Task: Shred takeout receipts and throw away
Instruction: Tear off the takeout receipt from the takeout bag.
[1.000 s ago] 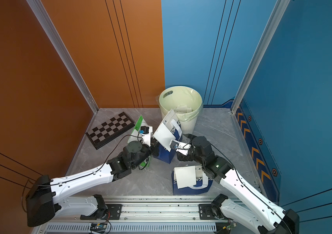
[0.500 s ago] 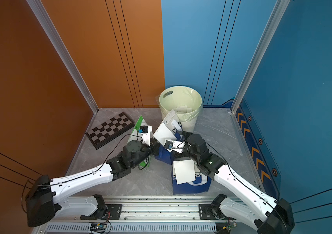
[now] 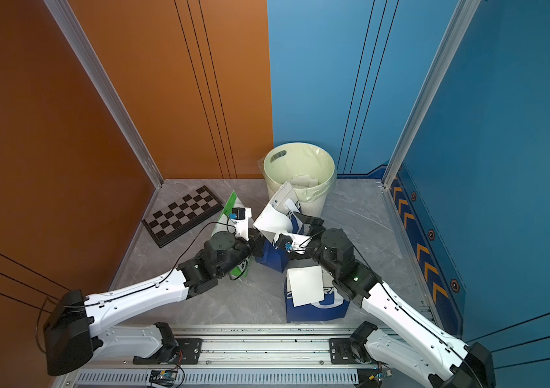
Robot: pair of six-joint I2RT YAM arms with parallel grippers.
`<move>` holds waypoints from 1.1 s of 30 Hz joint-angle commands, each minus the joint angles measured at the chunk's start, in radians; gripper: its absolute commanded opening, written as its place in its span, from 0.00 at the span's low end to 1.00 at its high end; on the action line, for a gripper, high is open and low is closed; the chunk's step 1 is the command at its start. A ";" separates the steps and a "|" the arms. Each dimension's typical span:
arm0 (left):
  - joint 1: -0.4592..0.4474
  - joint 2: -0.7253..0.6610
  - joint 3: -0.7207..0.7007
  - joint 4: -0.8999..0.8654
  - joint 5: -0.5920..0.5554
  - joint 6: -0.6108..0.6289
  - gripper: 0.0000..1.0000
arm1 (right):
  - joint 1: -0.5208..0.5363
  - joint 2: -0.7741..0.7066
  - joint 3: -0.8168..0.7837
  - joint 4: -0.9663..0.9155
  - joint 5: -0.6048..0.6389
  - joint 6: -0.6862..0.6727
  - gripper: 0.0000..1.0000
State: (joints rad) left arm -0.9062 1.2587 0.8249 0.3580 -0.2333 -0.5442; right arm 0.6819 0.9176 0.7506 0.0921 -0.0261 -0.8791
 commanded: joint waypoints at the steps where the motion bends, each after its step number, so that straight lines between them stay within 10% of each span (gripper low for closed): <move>1: 0.020 0.001 0.031 0.008 -0.001 -0.010 0.00 | 0.005 -0.016 -0.030 0.044 -0.018 0.032 0.86; 18: 0.029 0.000 0.036 -0.064 0.000 0.028 0.00 | 0.006 0.005 -0.016 0.129 -0.017 0.075 0.52; 27: 0.028 0.005 0.057 -0.127 -0.023 0.059 0.00 | 0.008 0.034 0.016 0.113 -0.050 0.092 0.00; 33: 0.029 0.009 0.059 -0.136 -0.027 0.118 0.00 | 0.008 0.031 0.039 0.130 -0.031 0.121 0.00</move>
State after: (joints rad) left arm -0.8925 1.2648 0.8429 0.1970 -0.2344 -0.4747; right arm 0.6838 0.9474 0.7441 0.1944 -0.0525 -0.7971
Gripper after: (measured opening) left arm 0.042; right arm 0.047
